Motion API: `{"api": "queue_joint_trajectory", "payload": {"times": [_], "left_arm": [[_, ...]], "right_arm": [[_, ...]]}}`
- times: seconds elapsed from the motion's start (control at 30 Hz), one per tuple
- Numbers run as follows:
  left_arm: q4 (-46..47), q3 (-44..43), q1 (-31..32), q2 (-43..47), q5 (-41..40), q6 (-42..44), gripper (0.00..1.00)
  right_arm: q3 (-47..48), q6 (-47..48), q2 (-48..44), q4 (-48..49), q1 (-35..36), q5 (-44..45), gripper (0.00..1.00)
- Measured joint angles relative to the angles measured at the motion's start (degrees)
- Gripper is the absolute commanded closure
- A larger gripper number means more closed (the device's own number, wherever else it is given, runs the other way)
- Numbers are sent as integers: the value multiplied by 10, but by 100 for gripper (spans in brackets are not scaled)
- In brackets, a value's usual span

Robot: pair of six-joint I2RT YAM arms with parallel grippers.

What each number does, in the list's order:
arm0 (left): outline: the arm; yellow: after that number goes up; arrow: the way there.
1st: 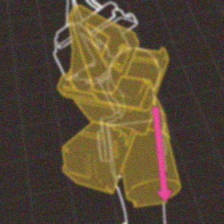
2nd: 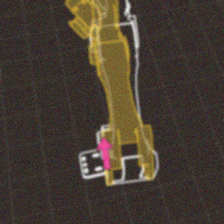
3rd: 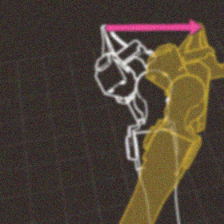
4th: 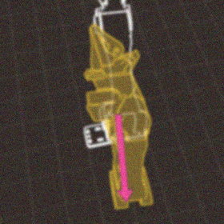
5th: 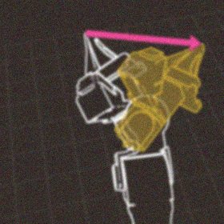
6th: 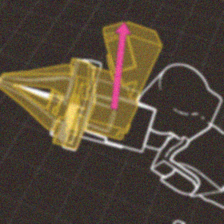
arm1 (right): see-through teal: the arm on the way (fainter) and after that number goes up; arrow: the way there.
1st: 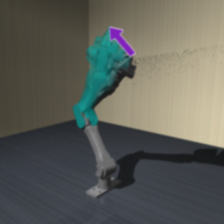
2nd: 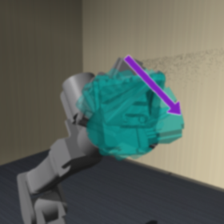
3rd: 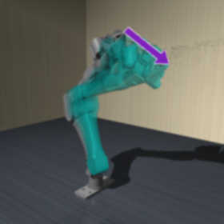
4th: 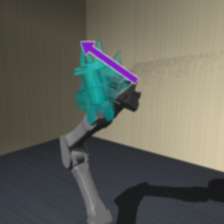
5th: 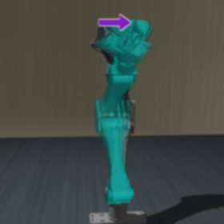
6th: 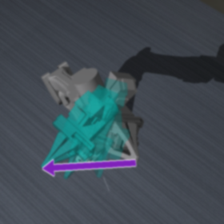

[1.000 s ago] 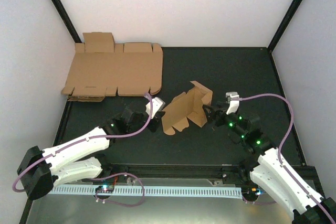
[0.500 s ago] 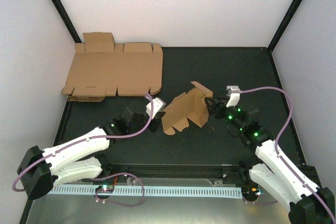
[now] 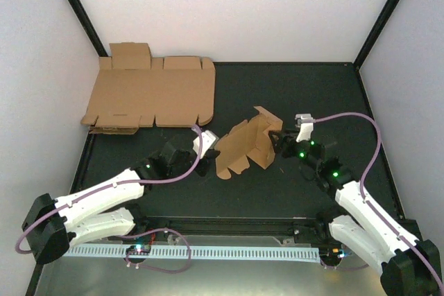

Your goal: Fold the paper box

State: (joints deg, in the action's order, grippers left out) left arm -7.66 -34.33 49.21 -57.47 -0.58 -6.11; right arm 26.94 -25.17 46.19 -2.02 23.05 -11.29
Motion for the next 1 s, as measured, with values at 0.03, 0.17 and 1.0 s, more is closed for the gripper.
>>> {"api": "queue_joint_trajectory", "payload": {"times": [0.03,0.17,1.0], "left_arm": [[0,0,0,2,2,-1,71],[0,0,0,15,8,-6,63],[-62,-94,-13,143,0,-97,1]], "right_arm": [[-5,2,-3,0,0,-2,24],[-18,9,-6,1,0,-11,27],[-19,71,8,8,0,-75,29]]}}
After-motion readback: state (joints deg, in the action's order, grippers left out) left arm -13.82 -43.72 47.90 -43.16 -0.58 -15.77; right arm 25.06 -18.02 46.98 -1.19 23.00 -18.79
